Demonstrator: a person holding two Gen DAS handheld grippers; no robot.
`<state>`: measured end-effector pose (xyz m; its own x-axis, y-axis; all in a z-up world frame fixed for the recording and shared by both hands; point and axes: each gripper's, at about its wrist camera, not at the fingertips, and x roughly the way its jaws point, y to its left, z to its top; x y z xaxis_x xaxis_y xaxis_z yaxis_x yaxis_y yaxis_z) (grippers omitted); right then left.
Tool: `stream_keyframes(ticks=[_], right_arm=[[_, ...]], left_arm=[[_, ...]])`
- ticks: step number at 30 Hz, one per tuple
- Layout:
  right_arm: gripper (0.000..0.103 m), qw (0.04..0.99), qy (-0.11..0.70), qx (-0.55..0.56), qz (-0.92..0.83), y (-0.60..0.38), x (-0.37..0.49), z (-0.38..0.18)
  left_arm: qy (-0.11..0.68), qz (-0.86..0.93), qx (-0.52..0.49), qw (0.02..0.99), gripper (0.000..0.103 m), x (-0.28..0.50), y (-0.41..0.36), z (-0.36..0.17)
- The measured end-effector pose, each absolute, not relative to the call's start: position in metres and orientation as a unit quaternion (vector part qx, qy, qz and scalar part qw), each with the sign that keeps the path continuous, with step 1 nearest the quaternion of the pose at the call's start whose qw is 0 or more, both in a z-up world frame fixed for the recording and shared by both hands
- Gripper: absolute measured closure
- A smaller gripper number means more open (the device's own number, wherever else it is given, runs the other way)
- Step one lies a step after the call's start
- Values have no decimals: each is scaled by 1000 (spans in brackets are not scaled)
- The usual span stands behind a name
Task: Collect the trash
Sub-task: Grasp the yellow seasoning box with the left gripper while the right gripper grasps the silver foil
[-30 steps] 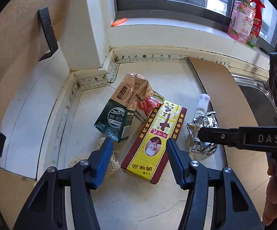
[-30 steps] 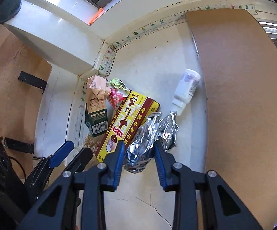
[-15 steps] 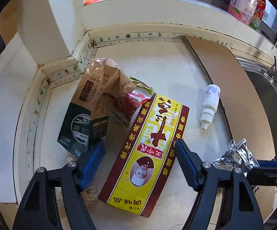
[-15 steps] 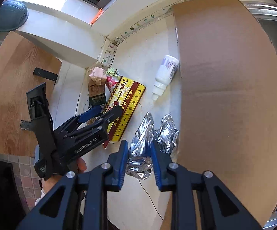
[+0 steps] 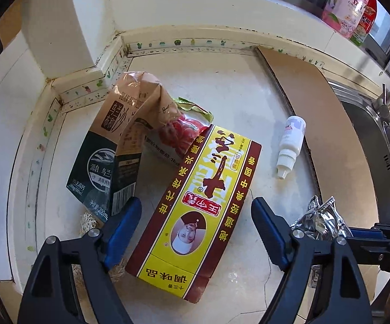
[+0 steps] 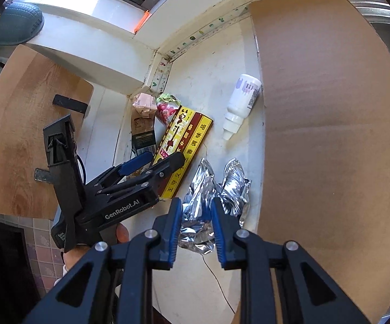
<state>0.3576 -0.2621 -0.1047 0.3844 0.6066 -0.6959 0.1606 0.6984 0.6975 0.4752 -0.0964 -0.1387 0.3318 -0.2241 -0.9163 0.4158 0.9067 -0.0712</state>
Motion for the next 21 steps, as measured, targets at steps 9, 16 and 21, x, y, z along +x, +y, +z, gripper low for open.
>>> stream_keyframes(ticks=[9,16,21], right_arm=[[81,760,519,358,158,-258,342,-84],[81,771,501,351,175,-253,304,-51],[81,772,493,354,189,-248,265,-36]], left_arm=[[528,-190,81,823,38,447,-90,-127],[500,-201,64,840,43,391,-68,-75],[482,-206,58,850,43,333,-50,-39]])
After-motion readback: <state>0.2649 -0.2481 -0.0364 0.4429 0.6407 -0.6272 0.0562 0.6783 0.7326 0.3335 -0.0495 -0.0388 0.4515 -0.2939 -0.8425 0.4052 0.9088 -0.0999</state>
